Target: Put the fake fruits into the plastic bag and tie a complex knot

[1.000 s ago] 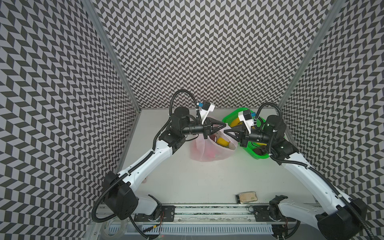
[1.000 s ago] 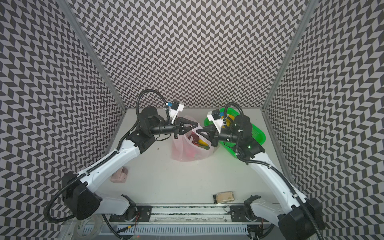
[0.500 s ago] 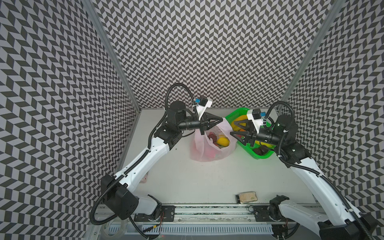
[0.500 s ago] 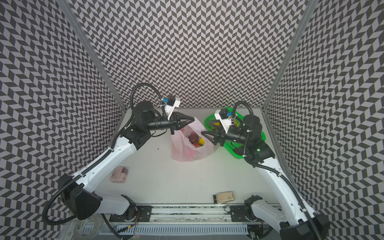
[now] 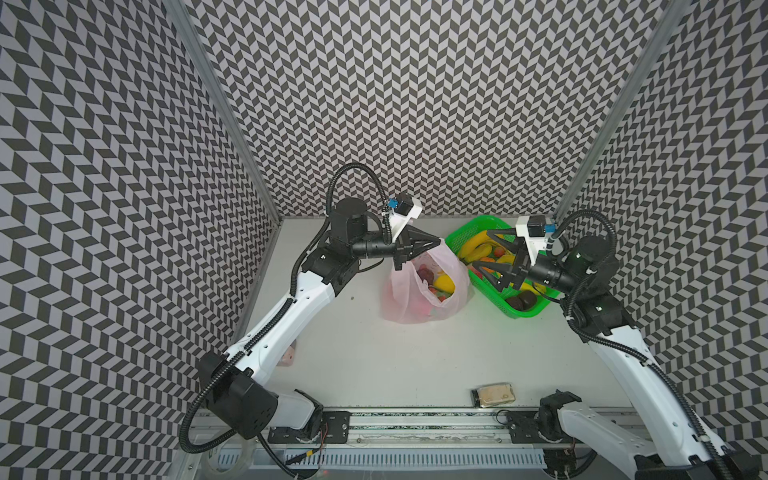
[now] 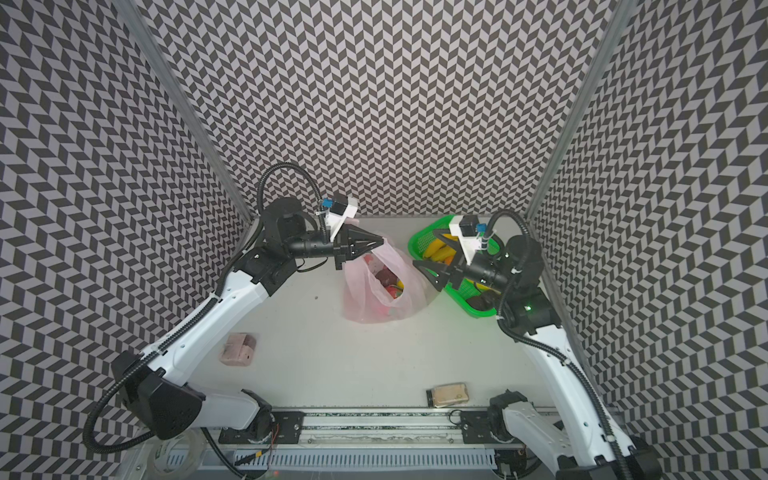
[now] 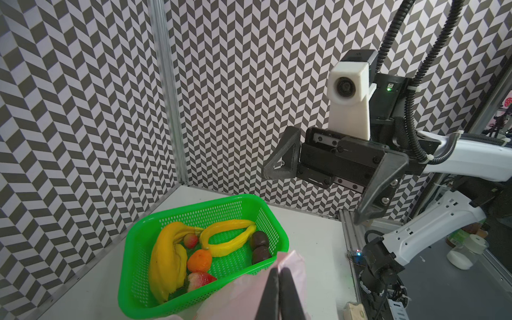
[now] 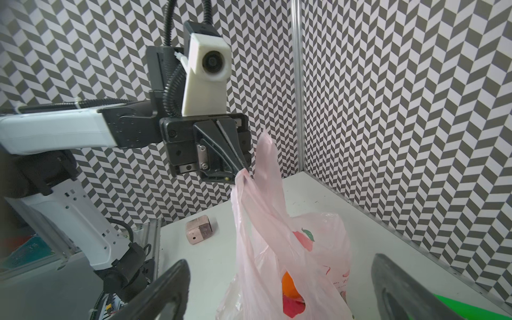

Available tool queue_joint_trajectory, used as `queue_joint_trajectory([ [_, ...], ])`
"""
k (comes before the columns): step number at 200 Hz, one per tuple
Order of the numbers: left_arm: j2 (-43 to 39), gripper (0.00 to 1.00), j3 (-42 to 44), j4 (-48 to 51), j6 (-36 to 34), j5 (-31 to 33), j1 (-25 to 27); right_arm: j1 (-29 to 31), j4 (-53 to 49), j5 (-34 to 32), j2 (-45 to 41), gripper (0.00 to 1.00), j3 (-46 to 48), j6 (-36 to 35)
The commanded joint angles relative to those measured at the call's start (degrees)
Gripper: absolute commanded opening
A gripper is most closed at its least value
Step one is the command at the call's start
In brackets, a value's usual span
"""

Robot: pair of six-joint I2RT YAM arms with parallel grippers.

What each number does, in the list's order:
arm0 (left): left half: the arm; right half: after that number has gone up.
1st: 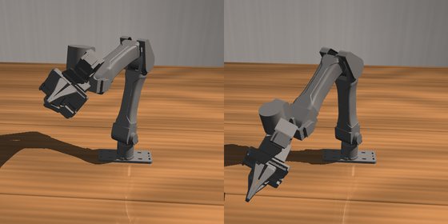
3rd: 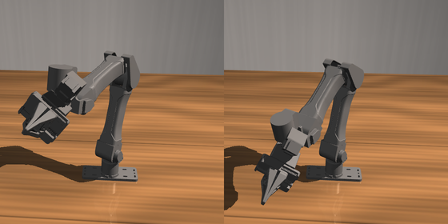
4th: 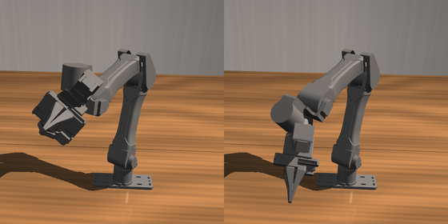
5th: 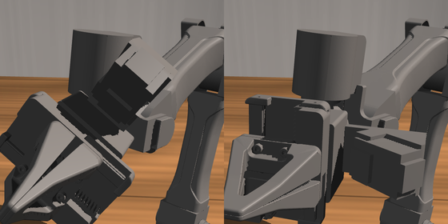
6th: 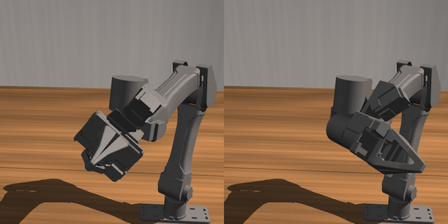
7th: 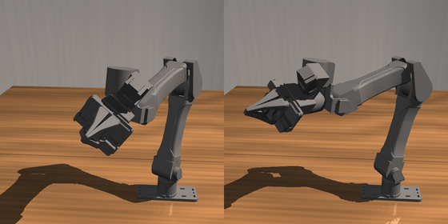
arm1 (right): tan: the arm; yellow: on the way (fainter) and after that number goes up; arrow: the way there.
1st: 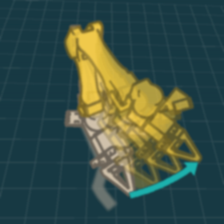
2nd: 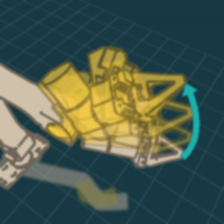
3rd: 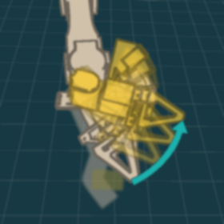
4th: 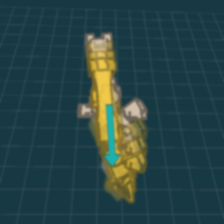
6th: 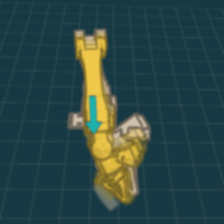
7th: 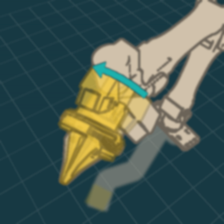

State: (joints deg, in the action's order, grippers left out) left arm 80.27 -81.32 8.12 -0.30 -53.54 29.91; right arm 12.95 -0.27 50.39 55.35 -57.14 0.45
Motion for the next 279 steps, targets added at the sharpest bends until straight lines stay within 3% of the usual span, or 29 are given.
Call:
queue_joint_trajectory([
  [1, 0.01, 0.0, -3.54, 2.72, -3.9, -2.71, -0.2, -0.16, 5.64, 4.41, -1.52, 0.99, 2.48, -3.77],
  [39, 1.33, 0.0, -5.17, 4.77, -6.3, -2.88, -0.2, 0.23, 12.89, 10.83, 1.82, 0.99, 3.66, -4.71],
  [91, 3.21, 0.0, -8.0, 6.59, -8.11, -3.93, -0.2, 4.62, 18.44, 11.29, 9.02, 0.99, -0.63, -6.75],
  [125, 3.76, 0.0, -9.64, 8.73, -10.16, -4.89, -0.2, 7.99, 13.57, 12.89, 15.29, 1.0, -7.34, -10.57],
  [160, 4.07, 0.0, -10.41, 9.55, -11.51, -5.51, -0.23, 10.98, 9.53, 13.28, 20.6, 0.92, -12.24, -13.01],
  [179, 4.27, 0.0, -11.09, 10.11, -12.18, -5.8, -0.24, 11.9, 8.23, 14.06, 22.63, 0.84, -13.67, -13.57],
  [230, 5.14, 0.0, -12.89, 10.71, -13.32, -7.36, -0.86, 12.71, 3.74, 15.19, 23.93, 0.35, -13.75, -16.27],
  [264, 5.25, 0.0, -13.69, 10.57, -12.9, -7.3, -1.58, 12.67, 4.85, 14.94, 22.23, 0.16, -10.15, -16.06],
  [279, 5.17, 0.0, -13.76, 10.22, -12.58, -7.37, -2.1, 12.67, 6.79, 14.37, 21.24, 0.14, -7.9, -15.03],
])
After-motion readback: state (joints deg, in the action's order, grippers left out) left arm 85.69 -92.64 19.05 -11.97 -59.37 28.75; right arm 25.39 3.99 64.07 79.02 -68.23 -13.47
